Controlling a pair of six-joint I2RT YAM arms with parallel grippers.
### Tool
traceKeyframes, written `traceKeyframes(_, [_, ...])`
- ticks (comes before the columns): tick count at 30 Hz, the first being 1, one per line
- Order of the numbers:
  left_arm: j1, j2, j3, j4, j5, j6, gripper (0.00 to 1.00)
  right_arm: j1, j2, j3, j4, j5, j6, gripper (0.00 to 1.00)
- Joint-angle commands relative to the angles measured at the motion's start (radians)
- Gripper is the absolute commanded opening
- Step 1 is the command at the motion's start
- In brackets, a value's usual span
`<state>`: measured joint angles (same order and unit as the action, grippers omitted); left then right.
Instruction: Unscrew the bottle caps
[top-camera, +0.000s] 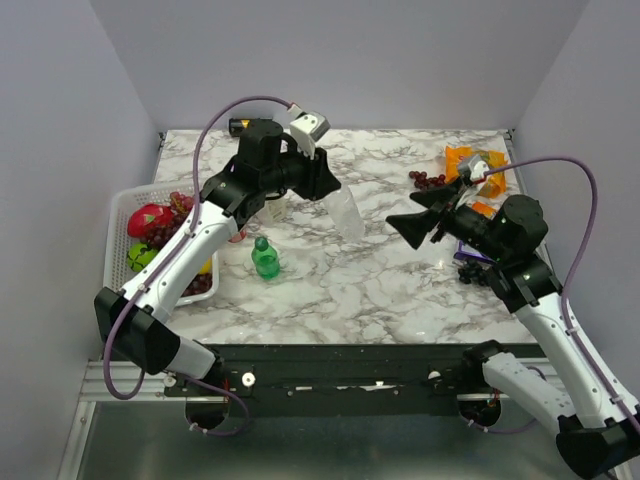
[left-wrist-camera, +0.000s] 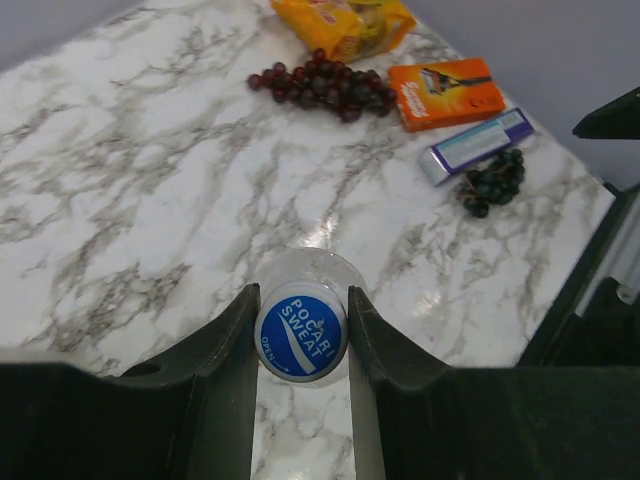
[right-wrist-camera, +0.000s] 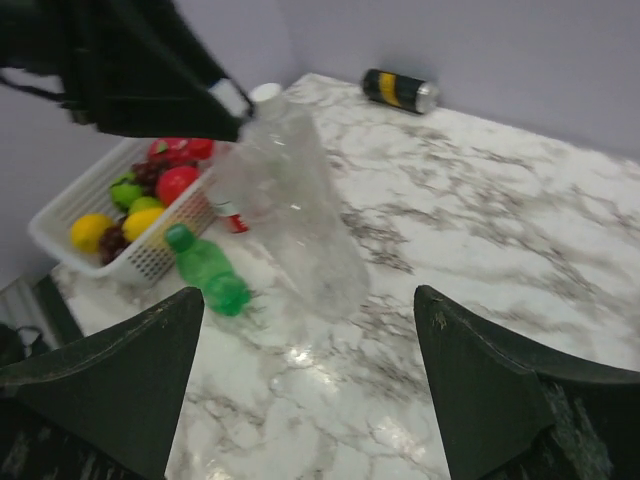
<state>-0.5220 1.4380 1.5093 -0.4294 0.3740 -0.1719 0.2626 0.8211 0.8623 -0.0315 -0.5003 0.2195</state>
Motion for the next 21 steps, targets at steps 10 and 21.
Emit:
traceKeyframes(10, [-0.015, 0.042, -0.184, 0.031, 0.316, -0.035, 0.0, 0.317, 0.153, 0.115, -0.287, 0.097, -0.262, 0.94])
traceKeyframes(21, [-0.044, 0.068, -0.192, 0.063, 0.43, -0.074, 0.0, 0.487, 0.276, 0.07, -0.205, 0.361, -0.278, 0.93])
